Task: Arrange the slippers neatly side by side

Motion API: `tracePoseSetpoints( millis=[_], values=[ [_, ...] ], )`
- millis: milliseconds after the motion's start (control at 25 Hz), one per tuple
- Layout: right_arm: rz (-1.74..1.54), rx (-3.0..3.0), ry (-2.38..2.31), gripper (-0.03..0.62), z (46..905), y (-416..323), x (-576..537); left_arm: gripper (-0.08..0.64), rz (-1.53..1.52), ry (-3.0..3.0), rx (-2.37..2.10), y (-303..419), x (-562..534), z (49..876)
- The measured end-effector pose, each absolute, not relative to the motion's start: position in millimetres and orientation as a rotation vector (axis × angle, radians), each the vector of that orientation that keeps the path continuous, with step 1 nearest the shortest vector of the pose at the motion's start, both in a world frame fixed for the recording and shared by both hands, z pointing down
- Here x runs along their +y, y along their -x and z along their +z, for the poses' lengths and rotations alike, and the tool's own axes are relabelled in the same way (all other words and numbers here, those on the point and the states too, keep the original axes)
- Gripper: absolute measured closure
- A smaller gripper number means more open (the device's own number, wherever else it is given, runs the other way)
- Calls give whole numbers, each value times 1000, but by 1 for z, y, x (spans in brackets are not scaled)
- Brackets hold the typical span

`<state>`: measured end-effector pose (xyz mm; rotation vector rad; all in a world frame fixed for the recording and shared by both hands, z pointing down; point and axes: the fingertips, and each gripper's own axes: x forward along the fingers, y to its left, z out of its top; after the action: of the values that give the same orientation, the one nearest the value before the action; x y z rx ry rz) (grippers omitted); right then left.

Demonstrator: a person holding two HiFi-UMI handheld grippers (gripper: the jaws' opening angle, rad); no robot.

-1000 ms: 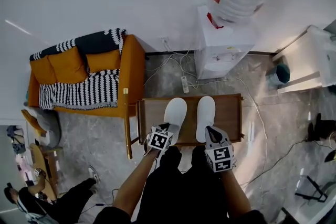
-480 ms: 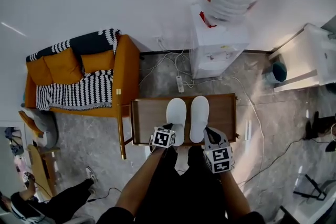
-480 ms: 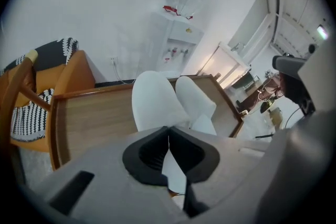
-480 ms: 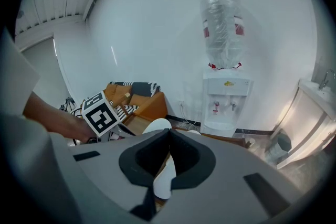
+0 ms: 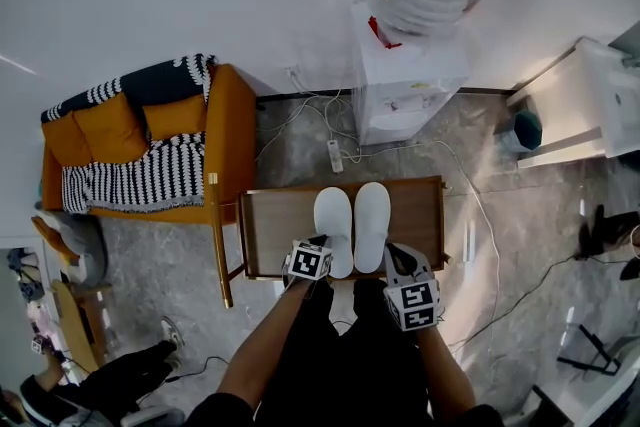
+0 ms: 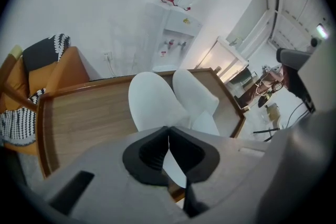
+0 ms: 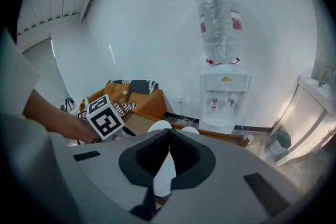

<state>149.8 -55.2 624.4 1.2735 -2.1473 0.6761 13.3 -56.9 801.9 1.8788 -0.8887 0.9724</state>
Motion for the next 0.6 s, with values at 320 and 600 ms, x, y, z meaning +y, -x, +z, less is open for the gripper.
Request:
tracePoseSetpoints(
  millis=[320,600],
  values=[
    [691,-2132,-1270,580,632,-154,-58,540,1008,-1873,-875,-10,-62,813],
    [699,-2130,-1267,580,635,-151,-59,524,1013,-1851,-844,-13,-58,823]
  ],
)
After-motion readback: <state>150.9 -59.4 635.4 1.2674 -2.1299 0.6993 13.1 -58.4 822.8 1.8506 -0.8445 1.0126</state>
